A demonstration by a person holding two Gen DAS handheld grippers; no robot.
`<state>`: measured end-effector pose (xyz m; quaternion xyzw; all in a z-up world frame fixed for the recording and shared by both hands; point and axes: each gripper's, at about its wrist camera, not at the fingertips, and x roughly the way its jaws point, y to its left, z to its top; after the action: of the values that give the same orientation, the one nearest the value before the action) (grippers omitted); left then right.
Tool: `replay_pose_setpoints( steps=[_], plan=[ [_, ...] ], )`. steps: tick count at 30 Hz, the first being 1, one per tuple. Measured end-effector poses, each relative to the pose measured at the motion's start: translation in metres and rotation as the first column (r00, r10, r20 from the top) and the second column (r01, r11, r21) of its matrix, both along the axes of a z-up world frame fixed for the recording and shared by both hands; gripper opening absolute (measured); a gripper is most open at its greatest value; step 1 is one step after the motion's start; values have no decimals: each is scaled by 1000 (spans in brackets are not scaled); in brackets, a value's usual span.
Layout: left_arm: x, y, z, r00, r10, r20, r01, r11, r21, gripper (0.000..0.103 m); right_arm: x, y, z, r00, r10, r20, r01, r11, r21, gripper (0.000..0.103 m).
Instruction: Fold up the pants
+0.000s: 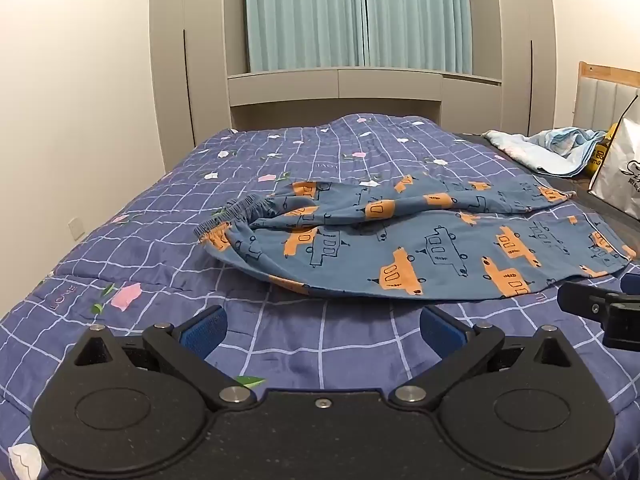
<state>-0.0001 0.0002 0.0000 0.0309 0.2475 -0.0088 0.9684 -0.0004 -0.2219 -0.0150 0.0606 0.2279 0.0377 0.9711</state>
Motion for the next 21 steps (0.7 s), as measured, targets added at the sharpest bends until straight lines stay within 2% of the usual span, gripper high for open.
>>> replay_pose_setpoints(
  steps=[21],
  plan=[
    [2, 1, 0, 1000, 14, -21, -14, 1000, -3, 102, -2, -6, -1, 1000, -4, 0, 4, 1000, 6, 103]
  ],
)
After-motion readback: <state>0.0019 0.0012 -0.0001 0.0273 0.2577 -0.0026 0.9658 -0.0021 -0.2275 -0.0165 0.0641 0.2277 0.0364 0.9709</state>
